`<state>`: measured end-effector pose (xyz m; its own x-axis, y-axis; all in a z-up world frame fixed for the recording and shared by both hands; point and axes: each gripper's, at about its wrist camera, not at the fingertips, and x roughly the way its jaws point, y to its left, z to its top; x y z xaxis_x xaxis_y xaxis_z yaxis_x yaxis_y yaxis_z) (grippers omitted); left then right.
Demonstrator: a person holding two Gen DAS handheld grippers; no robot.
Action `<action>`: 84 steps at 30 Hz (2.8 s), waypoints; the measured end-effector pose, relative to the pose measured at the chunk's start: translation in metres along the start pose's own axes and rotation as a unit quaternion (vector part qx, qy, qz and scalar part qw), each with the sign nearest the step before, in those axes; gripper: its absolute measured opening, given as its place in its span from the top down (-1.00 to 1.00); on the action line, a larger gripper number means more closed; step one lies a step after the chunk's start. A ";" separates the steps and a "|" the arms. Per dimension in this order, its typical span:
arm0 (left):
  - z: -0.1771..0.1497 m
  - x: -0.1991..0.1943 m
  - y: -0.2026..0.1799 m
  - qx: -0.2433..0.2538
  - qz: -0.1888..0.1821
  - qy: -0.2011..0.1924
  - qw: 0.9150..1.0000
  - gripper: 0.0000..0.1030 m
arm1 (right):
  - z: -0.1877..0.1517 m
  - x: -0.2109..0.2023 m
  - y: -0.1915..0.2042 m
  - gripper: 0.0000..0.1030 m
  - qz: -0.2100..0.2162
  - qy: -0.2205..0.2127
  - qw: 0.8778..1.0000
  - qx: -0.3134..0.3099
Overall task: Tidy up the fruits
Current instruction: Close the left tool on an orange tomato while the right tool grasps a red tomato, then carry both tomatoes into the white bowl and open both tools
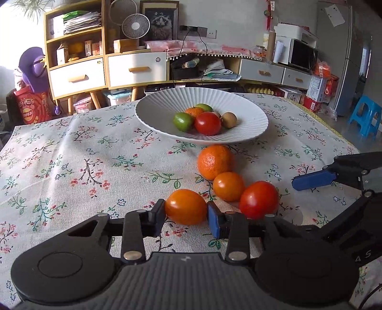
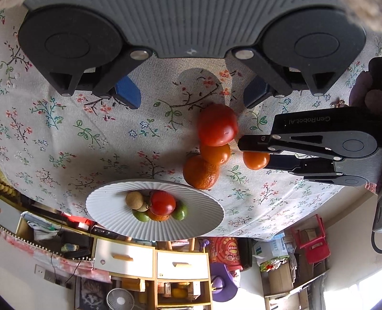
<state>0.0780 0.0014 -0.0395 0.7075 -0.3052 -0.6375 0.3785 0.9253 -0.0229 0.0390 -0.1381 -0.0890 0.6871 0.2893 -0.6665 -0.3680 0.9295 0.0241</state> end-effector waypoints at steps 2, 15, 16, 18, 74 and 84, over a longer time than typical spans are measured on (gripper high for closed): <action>0.000 -0.003 0.003 -0.004 0.005 0.004 1.000 0.29 | 0.002 0.001 0.004 -0.67 0.000 -0.002 1.000 -0.007; -0.005 -0.019 0.020 -0.025 0.016 0.015 0.999 0.29 | 0.011 0.010 0.021 -0.22 -0.005 -0.009 1.000 -0.027; -0.006 -0.020 0.021 -0.025 0.016 0.016 0.999 0.29 | 0.012 0.010 0.022 -0.20 -0.005 -0.010 1.000 -0.027; -0.007 -0.021 0.023 -0.027 0.017 0.018 0.999 0.29 | 0.013 0.011 0.024 -0.12 -0.007 -0.011 1.000 -0.029; 0.047 -0.012 0.005 -0.054 -0.011 -0.002 0.998 0.29 | 0.055 -0.019 -0.014 0.38 0.006 -0.065 0.997 0.041; 0.083 0.020 0.011 -0.030 -0.012 0.003 0.999 0.29 | 0.083 -0.001 -0.054 0.38 -0.016 -0.076 0.995 0.056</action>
<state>0.1456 -0.0128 0.0116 0.6952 -0.3259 -0.6407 0.3583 0.9298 -0.0842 0.1104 -0.1692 -0.0274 0.7881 0.2818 -0.5473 -0.2772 0.9563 0.0932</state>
